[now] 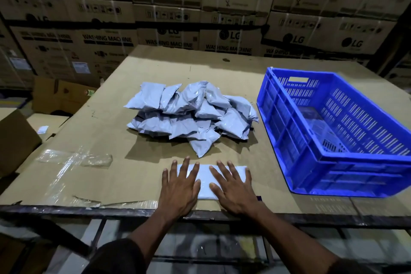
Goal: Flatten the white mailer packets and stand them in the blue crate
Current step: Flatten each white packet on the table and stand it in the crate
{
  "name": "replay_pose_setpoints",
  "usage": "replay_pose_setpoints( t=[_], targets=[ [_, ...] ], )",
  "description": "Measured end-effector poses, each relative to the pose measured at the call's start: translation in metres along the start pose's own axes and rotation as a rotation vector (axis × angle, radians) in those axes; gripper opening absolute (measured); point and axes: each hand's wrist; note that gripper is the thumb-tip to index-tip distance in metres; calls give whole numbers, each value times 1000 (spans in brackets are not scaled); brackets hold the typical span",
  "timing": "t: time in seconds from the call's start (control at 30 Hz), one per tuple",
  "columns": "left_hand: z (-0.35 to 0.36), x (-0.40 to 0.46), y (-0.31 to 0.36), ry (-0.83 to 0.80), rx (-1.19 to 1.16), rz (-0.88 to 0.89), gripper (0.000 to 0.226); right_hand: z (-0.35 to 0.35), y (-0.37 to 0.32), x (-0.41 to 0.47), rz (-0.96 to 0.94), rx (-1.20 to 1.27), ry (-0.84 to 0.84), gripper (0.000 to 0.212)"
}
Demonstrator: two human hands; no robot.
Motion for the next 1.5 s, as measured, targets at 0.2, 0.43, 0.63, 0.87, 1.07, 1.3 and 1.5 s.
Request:
replay_pose_setpoints(
  t=[0.2, 0.43, 0.63, 0.87, 1.07, 1.3, 1.5],
  targets=[
    [-5, 4, 1, -40, -61, -9, 65, -5, 4, -8, -66, -24, 0, 69],
    [-5, -12, -8, 22, -167, 194, 80, -8, 0, -6, -15, 25, 50, 65],
    [-4, -14, -5, 122, -134, 174, 50, -11, -2, -20, -169, 54, 86, 63],
    [-2, -19, -5, 302, -87, 125, 43, -9, 1, -30, -692, -262, 338, 40],
    [-9, -23, 1, 429, 26, 6, 63, -22, 6, -13, -638, -145, 494, 7],
    [-16, -24, -5, 637, 74, 163, 72, -94, -1, -1, -485, 239, 433, 25],
    [-44, -8, -7, 489, 174, 165, 66, -127, -10, 25, -262, 611, 42, 35]
  ],
)
Point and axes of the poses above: each hand's wrist, its own x-axis towards the middle knuckle, its own z-axis out of the palm, y = z × x, and after that the axes turned 6 degrees about z, right-handed
